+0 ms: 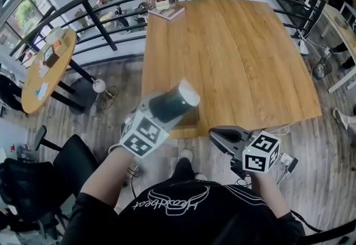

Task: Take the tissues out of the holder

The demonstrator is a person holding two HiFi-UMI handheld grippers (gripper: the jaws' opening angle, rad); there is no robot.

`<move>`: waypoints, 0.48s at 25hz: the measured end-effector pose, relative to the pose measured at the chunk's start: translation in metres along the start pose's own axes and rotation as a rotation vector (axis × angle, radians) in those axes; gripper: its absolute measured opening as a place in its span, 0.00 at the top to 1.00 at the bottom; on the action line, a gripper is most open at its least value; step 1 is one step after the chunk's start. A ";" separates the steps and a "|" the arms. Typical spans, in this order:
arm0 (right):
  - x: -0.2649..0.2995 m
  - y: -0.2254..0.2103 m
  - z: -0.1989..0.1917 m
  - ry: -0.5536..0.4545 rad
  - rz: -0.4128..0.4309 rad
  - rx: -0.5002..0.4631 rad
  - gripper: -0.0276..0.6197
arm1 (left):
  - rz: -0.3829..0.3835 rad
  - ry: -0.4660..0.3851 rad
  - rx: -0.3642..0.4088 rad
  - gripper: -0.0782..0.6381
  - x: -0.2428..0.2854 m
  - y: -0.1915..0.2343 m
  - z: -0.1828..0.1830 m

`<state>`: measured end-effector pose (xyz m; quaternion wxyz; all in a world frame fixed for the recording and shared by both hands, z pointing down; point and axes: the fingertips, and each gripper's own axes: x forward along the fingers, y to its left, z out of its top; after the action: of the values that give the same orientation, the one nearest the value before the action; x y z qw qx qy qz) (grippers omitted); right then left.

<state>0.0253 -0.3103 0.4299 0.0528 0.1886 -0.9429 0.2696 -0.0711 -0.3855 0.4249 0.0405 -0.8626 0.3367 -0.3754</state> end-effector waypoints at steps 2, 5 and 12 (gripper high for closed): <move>-0.005 0.008 0.000 0.002 0.006 -0.012 0.93 | 0.027 -0.057 -0.045 0.44 -0.015 -0.009 0.011; -0.013 0.025 0.004 -0.006 0.034 -0.044 0.93 | 0.062 -0.133 -0.130 0.44 -0.035 -0.024 0.023; -0.025 0.068 0.014 -0.022 0.092 -0.159 0.93 | 0.095 -0.267 -0.258 0.44 -0.077 -0.058 0.033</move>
<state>0.0223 -0.2564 0.3799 0.0449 0.1432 -0.9694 0.1940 -0.0547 -0.3002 0.3722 -0.0086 -0.8859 0.4141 -0.2089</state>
